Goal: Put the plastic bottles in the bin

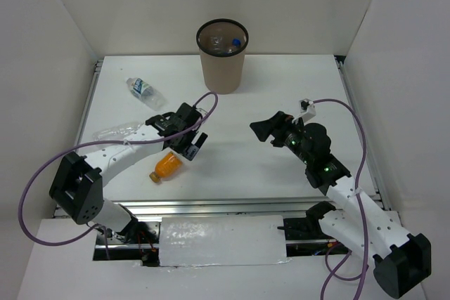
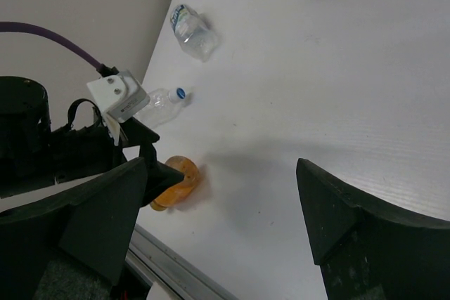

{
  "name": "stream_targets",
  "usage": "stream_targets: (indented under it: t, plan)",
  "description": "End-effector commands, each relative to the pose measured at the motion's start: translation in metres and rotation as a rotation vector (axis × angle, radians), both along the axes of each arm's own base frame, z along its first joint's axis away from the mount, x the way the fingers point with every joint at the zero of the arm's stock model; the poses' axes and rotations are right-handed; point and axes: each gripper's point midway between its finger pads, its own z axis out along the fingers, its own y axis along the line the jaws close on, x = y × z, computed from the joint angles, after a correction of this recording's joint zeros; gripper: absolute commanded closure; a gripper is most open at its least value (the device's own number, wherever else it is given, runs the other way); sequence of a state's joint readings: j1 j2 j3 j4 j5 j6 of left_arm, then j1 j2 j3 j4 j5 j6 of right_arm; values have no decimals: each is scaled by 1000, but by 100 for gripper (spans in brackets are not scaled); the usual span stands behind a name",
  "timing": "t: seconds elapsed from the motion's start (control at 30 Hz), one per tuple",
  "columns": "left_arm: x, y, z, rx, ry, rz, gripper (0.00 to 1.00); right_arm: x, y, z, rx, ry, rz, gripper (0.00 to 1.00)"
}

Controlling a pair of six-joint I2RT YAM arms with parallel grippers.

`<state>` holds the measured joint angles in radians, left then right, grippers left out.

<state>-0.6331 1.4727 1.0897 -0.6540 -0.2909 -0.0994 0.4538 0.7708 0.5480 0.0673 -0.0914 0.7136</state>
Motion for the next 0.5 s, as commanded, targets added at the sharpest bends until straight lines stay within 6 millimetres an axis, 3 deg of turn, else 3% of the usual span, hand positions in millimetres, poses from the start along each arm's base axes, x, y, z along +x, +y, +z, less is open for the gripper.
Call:
stream_targets:
  t: [0.0,0.47]
  plan:
    - [-15,3,-11,26,85,-45,1,0,2,12,14,-46,7,6]
    - [-24,33,-54,148,173,19,1,-2,2,15,16,-55,13,5]
